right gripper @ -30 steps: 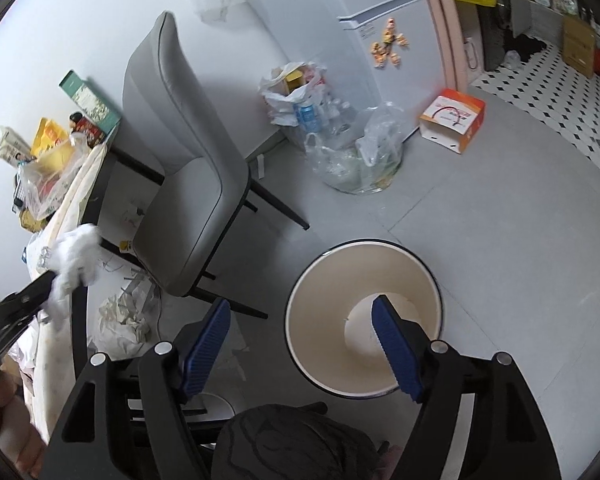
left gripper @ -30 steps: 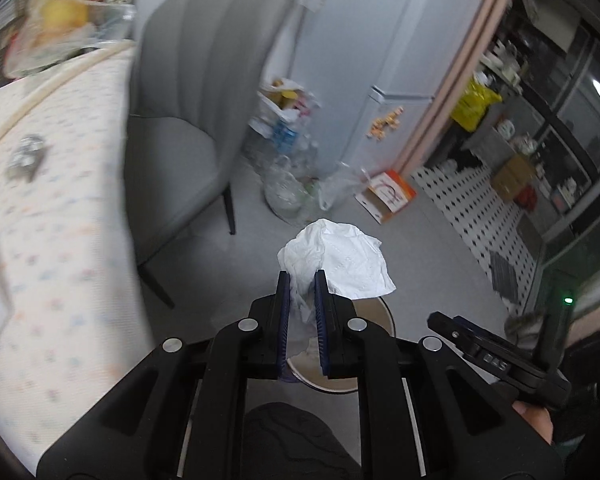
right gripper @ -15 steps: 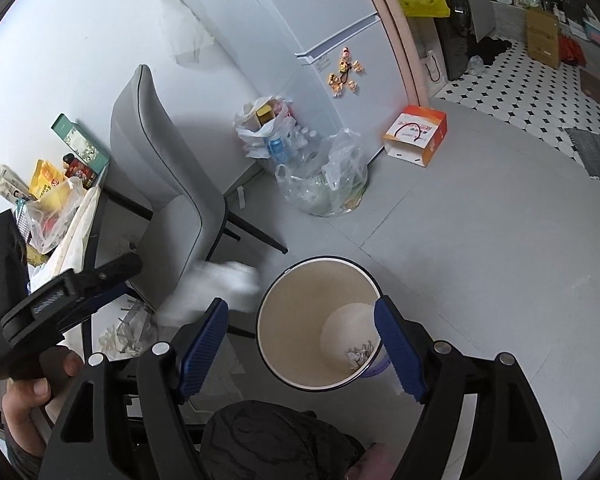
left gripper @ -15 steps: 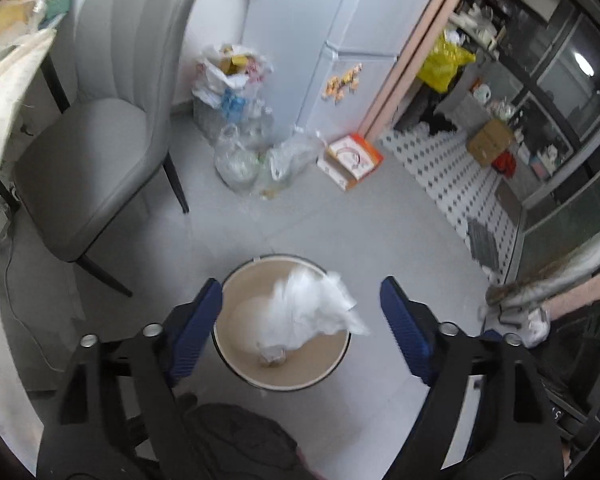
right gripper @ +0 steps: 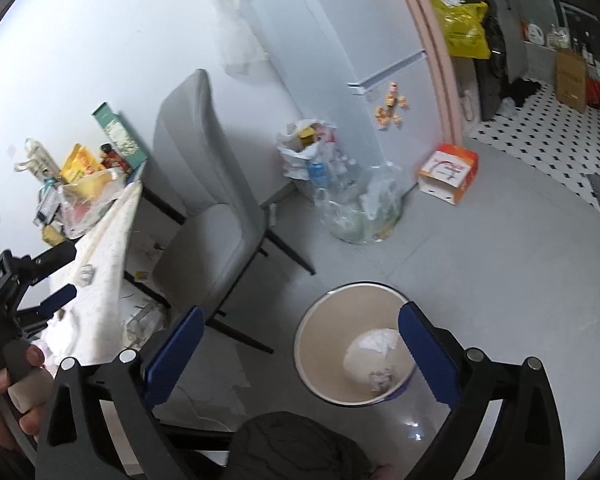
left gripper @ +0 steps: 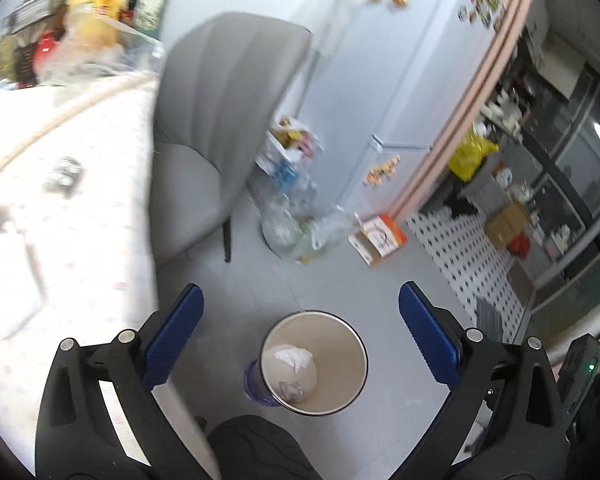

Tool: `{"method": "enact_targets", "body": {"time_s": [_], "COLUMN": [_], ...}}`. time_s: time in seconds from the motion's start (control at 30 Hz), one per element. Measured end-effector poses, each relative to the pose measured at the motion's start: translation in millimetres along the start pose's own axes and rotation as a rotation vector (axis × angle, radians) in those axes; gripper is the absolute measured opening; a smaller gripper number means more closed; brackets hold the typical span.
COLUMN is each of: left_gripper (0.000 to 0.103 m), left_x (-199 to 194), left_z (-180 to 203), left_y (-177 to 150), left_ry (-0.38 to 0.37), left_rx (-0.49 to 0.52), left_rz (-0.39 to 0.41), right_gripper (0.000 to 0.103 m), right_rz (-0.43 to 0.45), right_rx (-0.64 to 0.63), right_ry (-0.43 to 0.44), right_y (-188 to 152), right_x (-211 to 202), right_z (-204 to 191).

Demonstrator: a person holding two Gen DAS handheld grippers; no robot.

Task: Collect trash
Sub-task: 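Move both empty tools back toward the trash on the table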

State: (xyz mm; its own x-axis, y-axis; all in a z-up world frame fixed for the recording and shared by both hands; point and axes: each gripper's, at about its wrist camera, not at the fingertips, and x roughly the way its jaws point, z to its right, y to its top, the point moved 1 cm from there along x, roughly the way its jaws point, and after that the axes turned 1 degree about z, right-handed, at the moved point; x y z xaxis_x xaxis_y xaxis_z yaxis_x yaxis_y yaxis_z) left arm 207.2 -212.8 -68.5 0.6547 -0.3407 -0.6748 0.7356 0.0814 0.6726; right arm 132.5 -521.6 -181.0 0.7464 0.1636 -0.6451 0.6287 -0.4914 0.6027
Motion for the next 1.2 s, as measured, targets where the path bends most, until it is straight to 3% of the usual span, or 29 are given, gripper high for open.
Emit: {"method": "enact_targets", "body": {"time_s": [0.2,0.3,0.57,0.7,0.9,1.2], "left_gripper": [0.097,0.097,0.097,0.097,0.097,0.097], "left_x": [-51,-67,-103,-117,-143,-168], "left_z": [-45,-65,-113,-125,-150,-189], "left_y": [12,18,15,8,-2,-21], "left_ry": [0.071,0.099,0.163,0.166,0.087,0.142], "left_rx": [-0.066,-0.097,-0.216,-0.198,-0.184,-0.203], "left_rz": [0.111,0.131,0.172,0.202,0.254,0.291], "right_gripper": [0.095,0.095,0.095,0.095,0.095,0.095], "right_rz": [0.043,0.059,0.059,0.061,0.029,0.007], "right_rx": [-0.08,-0.109,-0.169,-0.222,-0.293,-0.38], "right_ry": [-0.02,-0.039,0.026,0.058,0.135,0.239], "right_y": [7,6,-3,-8,-18,-38], "right_x": [-12,-16,-21,-25,-24,-25], "right_z": [-50,-71,-120,-147,-177,-217]}}
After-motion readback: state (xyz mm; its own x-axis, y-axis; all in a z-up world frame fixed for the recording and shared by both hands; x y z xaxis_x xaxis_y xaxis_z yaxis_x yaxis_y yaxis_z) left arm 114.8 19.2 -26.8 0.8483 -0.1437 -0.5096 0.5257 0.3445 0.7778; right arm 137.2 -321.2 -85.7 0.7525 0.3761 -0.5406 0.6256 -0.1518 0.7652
